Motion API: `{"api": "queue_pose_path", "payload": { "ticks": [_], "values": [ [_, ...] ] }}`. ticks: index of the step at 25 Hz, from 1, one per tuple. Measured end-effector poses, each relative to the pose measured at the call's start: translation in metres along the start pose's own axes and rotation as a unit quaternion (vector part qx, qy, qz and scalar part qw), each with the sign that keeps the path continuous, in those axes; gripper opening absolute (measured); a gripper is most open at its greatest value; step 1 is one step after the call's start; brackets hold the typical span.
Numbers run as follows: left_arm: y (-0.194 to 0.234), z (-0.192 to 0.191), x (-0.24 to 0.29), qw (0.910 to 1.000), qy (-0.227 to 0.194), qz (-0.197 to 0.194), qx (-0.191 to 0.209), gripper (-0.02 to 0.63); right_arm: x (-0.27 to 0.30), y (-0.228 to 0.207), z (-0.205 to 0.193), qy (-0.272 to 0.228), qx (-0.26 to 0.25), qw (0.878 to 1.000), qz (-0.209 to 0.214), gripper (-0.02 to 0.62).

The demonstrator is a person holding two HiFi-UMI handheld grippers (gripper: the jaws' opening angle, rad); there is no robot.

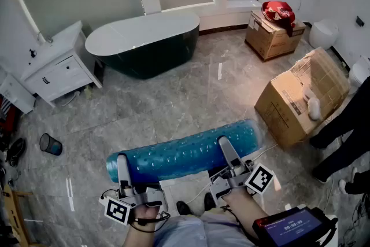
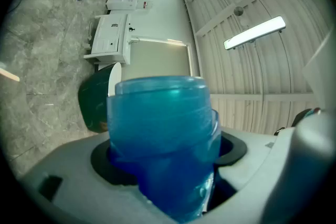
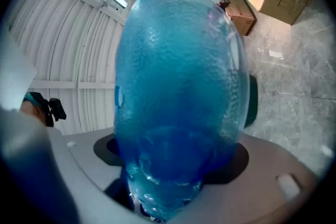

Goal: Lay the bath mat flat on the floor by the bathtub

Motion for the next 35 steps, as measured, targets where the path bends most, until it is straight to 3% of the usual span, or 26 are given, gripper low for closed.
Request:
{"api": "queue_pose_path", "payload": {
  "ticks": [12,23,35],
  "values": [
    [0.002,-0.012,0.002,1.0000,0.000,0.005,0.006,0.382,-0.003,-0.005,0.012,-0.001,0.009,1.000,0.001,0.385],
    [0.017,-0.053,0.032,0.9996,-0.007,0.012,0.023,0.382,0.009,-0.035,0.060,0.012,0.033,0.999,0.006,0.380],
    [0.083,0.040,0.114,0.9998,-0.016,0.010,0.009,0.382,0.126,-0.097,0.013,0.028,0.025,0.999,0.004,0.380]
  ]
}}
Point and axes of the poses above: the fingertips, and each gripper's own axes: x forward along the fingers, y to its left, z out of its top, the point moved 1 cm from there along -x, backward along the fingers, and after that the axes turned 2 degrees about z, right-handed, at the moved point
